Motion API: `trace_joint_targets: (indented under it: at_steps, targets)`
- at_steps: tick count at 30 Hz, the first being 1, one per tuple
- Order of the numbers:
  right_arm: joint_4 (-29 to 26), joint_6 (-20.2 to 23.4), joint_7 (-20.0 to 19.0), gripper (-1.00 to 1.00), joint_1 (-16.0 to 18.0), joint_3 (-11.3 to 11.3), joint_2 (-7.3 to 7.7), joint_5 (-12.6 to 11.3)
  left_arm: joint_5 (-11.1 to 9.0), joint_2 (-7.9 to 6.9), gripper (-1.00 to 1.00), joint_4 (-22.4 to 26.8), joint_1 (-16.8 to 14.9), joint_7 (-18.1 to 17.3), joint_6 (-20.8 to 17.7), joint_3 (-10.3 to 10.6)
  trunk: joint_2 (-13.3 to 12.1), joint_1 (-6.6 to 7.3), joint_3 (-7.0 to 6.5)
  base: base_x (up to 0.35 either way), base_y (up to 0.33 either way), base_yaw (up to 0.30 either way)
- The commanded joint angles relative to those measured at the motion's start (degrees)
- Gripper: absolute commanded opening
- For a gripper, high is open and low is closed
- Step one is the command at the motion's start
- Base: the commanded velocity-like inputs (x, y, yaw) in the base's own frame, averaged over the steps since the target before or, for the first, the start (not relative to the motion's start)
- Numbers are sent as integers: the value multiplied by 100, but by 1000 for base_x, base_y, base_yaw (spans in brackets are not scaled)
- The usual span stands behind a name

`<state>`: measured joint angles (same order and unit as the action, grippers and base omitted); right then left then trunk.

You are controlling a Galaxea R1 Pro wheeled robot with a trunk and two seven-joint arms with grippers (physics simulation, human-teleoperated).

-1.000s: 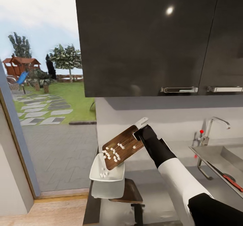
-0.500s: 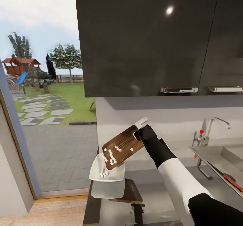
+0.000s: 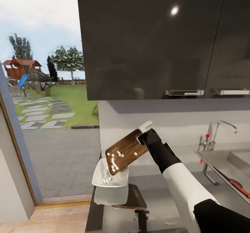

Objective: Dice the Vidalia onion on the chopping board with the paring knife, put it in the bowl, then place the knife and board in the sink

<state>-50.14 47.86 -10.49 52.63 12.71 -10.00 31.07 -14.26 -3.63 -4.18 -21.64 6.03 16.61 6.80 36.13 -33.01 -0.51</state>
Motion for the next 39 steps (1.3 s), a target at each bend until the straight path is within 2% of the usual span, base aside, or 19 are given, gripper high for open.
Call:
trace_joint_targets:
  at_steps: [1,30,32,36,39]
  targets:
    - [-4,21,-50,-100,2,3,0,66,-42,2,100,-22,-7,4,35,49,3,-2,1,73,0,0]
    - [-4,30,4,-100,2,20,0,66,-42,2,100,-22,-7,4,35,49,3,-2,1,6,0,0]
    - [-4,33,25,-100,2,54,0,66,-42,2,100,-22,-7,4,35,49,3,-2,1,0,0,0]
    - [-4,181,49,-100,2,340,0,66,-42,2,100,-22,-7,4,35,49,3,-2,1,0,0,0]
    - [-4,249,59,-100,2,452,0,66,-42,2,100,-22,-7,4,35,49,3,-2,1,0,0,0]
